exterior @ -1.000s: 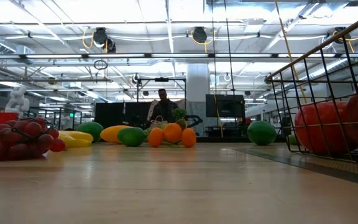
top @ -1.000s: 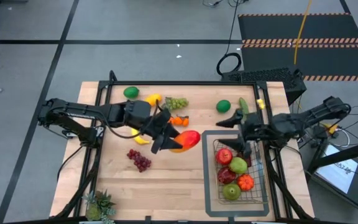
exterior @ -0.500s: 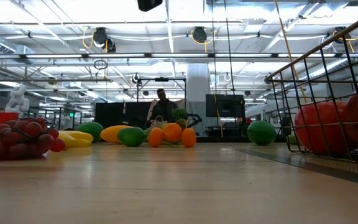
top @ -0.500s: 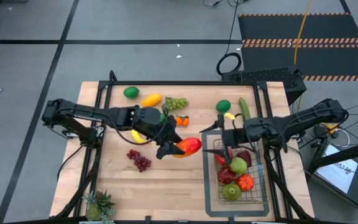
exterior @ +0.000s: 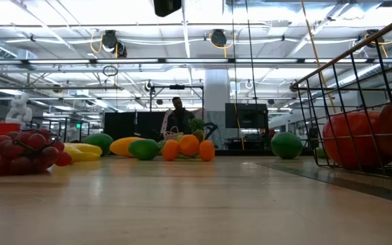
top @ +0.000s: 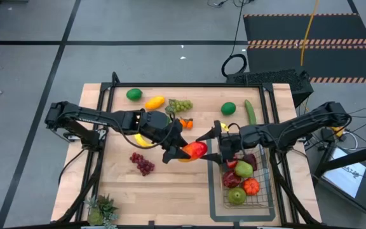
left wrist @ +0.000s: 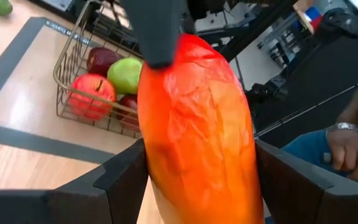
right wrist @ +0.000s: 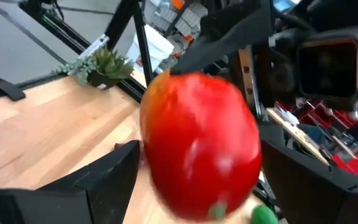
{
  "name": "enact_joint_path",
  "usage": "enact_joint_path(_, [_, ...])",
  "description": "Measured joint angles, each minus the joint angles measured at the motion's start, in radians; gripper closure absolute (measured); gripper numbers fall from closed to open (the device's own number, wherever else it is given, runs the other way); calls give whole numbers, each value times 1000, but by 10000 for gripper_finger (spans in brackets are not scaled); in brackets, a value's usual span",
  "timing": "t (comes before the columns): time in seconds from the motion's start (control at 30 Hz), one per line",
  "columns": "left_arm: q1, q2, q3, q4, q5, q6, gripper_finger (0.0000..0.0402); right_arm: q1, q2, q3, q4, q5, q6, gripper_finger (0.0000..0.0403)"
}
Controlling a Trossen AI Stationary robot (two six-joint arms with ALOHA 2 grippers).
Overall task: Build produce basket
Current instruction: Put the orange mango into the wire basket
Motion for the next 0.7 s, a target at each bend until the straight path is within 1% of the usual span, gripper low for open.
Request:
enact_joint_path(0.23, [-3,2,-1,4,3,-20,135,0,27,0,53,-15,-1,82])
enact_joint_path(0.43, [-5,2,-1,3,3,-15,135,1,27,0,62,-16,-1,117])
enact_joint_path(0.6, [-6,2,-1,0,-34,-35,133,1,27,0,59,-16,0,131])
enact_joint_path(0.7, [-6,2,-1,-1,-73,-53,115,0,27,0,58,-12,19,129])
